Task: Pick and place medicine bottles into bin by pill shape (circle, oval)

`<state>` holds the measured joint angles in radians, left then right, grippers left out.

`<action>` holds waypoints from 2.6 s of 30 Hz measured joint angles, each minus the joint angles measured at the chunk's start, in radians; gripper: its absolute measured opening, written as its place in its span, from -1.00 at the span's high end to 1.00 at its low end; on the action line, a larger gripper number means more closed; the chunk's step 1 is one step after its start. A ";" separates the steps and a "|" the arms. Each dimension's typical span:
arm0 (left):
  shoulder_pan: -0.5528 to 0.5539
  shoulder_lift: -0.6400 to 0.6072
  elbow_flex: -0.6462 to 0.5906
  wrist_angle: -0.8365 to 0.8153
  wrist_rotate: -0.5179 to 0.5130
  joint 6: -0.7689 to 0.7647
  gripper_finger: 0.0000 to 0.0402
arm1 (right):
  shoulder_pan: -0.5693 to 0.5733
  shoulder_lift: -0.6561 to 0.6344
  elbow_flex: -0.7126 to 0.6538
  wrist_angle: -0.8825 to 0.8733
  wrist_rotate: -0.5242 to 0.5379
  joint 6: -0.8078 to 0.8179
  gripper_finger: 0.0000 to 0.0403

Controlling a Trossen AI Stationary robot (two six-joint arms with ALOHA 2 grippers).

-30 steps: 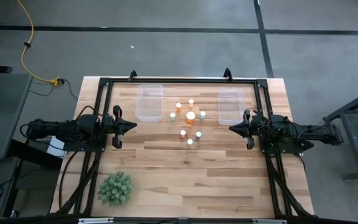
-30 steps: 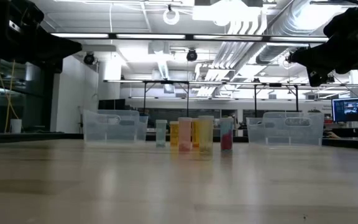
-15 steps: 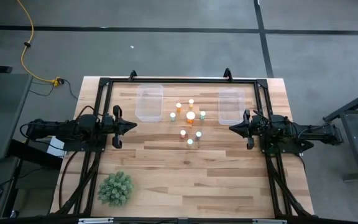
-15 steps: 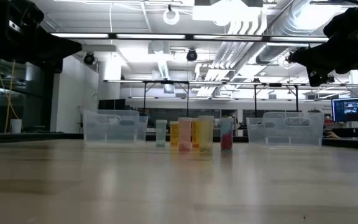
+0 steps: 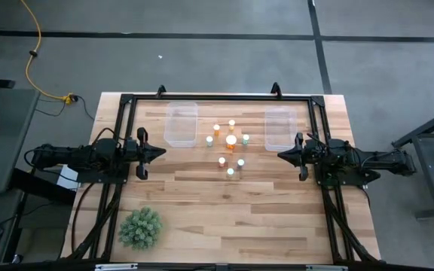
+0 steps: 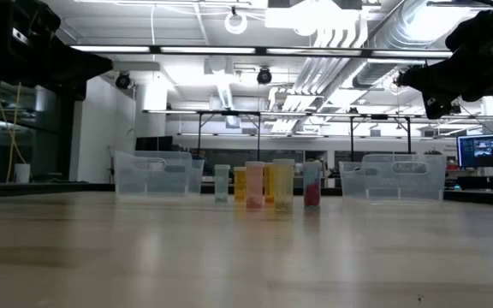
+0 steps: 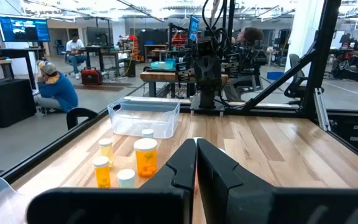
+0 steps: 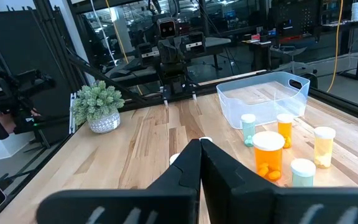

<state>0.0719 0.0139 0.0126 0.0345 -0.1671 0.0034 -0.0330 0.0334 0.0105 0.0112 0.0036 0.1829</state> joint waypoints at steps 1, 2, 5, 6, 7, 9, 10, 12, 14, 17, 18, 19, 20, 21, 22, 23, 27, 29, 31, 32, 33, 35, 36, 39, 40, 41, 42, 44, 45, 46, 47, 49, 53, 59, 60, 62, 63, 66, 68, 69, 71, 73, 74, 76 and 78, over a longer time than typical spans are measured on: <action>0.000 0.000 0.000 0.000 0.000 0.000 0.97 | 0.000 0.000 0.000 0.000 0.000 0.000 1.00; 0.000 0.000 0.000 0.000 0.000 0.000 0.97 | 0.000 0.000 0.000 0.000 0.000 0.000 1.00; 0.000 0.000 0.000 0.000 0.000 0.000 0.97 | 0.000 0.000 0.000 0.000 0.000 0.000 1.00; 0.000 0.000 0.000 0.000 0.000 0.000 0.97 | 0.000 0.000 0.000 0.000 0.000 0.000 1.00; 0.000 0.000 0.000 0.000 0.000 0.000 0.97 | 0.000 0.000 0.000 0.000 0.000 0.000 1.00; 0.000 0.000 0.000 0.000 0.000 0.000 0.97 | 0.000 0.000 0.000 0.000 0.000 0.000 1.00; 0.000 0.000 0.000 0.000 0.000 0.000 0.97 | 0.000 0.000 0.000 0.000 0.000 0.000 1.00; 0.000 0.000 0.000 0.000 0.000 0.000 0.97 | 0.000 0.000 0.000 0.000 0.000 0.000 1.00; 0.000 0.000 0.000 0.000 0.000 0.000 0.97 | 0.000 0.000 0.000 0.000 0.000 0.000 1.00; 0.000 0.000 0.000 0.000 0.000 0.000 0.97 | 0.000 0.000 0.000 0.000 0.000 0.000 1.00; 0.000 0.000 0.000 0.000 0.000 0.000 0.97 | 0.000 0.000 0.000 0.000 0.000 0.000 1.00; 0.000 0.000 0.000 0.000 0.000 0.000 0.97 | 0.000 0.000 0.000 0.000 0.000 0.000 1.00; 0.000 0.000 0.000 0.000 0.000 0.000 0.97 | 0.000 0.000 0.000 0.000 0.000 0.000 1.00; 0.000 0.000 0.000 0.000 0.000 0.000 0.97 | 0.000 0.000 0.000 0.000 0.000 0.000 1.00; 0.000 0.000 0.000 0.000 0.000 0.000 0.97 | 0.000 0.000 0.000 0.000 0.000 0.000 1.00; 0.000 0.000 0.000 0.000 0.000 0.000 0.97 | 0.000 0.000 0.000 0.000 0.000 0.000 1.00; 0.000 0.000 0.000 0.000 0.000 0.000 0.97 | 0.000 0.000 0.000 0.000 0.000 0.000 1.00; 0.000 0.000 0.000 0.000 0.000 0.000 0.97 | 0.000 0.000 0.000 0.000 0.000 0.000 1.00; 0.000 0.000 0.000 0.000 0.000 0.000 0.97 | 0.000 0.000 0.000 0.000 0.000 0.000 1.00; 0.000 0.000 0.000 0.000 0.000 0.000 0.97 | 0.000 0.000 0.000 0.000 0.000 0.000 1.00; 0.000 0.000 0.000 0.000 0.000 0.000 0.97 | 0.000 0.000 0.000 0.000 0.000 0.000 1.00; 0.000 0.000 0.000 0.009 0.000 -0.001 0.97 | 0.000 0.000 0.000 0.000 0.000 0.000 1.00; 0.000 0.000 0.000 0.023 0.000 0.000 0.97 | 0.000 0.000 0.000 0.000 0.000 0.000 1.00; 0.000 0.000 0.000 0.051 0.000 -0.011 0.97 | 0.000 0.000 0.000 0.000 0.000 0.000 1.00; 0.000 0.000 0.000 0.069 0.000 -0.028 0.97 | 0.000 0.000 0.000 0.000 0.000 0.000 1.00; 0.000 0.000 0.000 0.090 0.000 -0.053 0.97 | 0.000 0.000 0.000 0.000 0.000 0.000 1.00; 0.000 0.000 0.000 0.116 -0.003 -0.082 0.97 | 0.000 0.000 0.000 0.000 0.000 0.000 1.00; 0.000 0.003 -0.001 0.217 -0.033 -0.141 0.97 | 0.000 0.000 0.000 0.000 0.000 0.000 1.00; 0.000 0.009 -0.001 0.298 -0.043 -0.155 0.97 | 0.000 0.000 0.000 0.000 0.000 0.000 1.00; 0.000 0.020 0.000 0.381 -0.043 -0.151 0.97 | 0.000 0.000 0.000 0.000 0.000 0.000 1.00; 0.000 0.035 0.003 0.452 -0.035 -0.136 0.97 | 0.000 0.000 0.000 0.000 0.000 0.000 1.00; 0.000 0.074 0.035 0.493 -0.001 -0.110 0.97 | 0.000 0.000 0.000 0.000 0.000 0.000 1.00; 0.000 0.215 0.143 0.390 0.018 -0.109 0.97 | 0.000 0.000 0.000 0.000 0.000 0.000 1.00; -0.001 0.428 0.223 0.376 0.047 -0.097 0.98 | 0.000 0.000 0.000 0.000 0.000 0.000 1.00; -0.001 0.449 0.223 0.389 0.055 -0.091 0.98 | 0.000 0.000 0.000 0.000 0.000 0.000 1.00; -0.001 0.481 0.223 0.416 0.055 -0.089 0.98 | 0.000 0.000 0.000 0.000 0.000 0.000 1.00; -0.001 0.493 0.223 0.435 0.054 -0.090 0.98 | 0.000 0.000 0.000 0.000 0.000 0.000 1.00; -0.001 0.508 0.223 0.471 0.054 -0.096 0.98 | 0.000 0.000 0.000 0.000 0.000 0.000 1.00; -0.001 0.507 0.223 0.485 0.059 -0.097 0.98 | 0.000 0.000 0.000 0.000 0.000 0.000 1.00; -0.001 0.507 0.223 0.485 0.059 -0.098 0.98 | 0.000 0.000 0.000 0.000 0.000 0.000 1.00; -0.001 0.507 0.223 0.480 0.060 -0.104 0.98 | 0.000 0.000 0.000 0.000 0.000 0.000 1.00; -0.001 0.507 0.223 0.468 0.067 -0.108 0.98 | 0.000 0.000 0.000 0.002 0.000 0.000 1.00; -0.001 0.507 0.223 0.459 0.076 -0.115 0.98 | 0.000 0.000 0.000 0.006 0.000 0.000 1.00; -0.001 0.507 0.223 0.439 0.097 -0.133 0.98 | 0.000 0.001 0.000 0.050 0.002 0.002 1.00; -0.001 0.507 0.223 0.433 0.113 -0.132 0.98 | 0.000 0.000 0.000 0.154 0.037 0.055 1.00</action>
<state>0.0708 0.5209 0.2356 0.4679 -0.0537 -0.1284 -0.0333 0.0338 0.0101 0.1651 0.0407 0.2378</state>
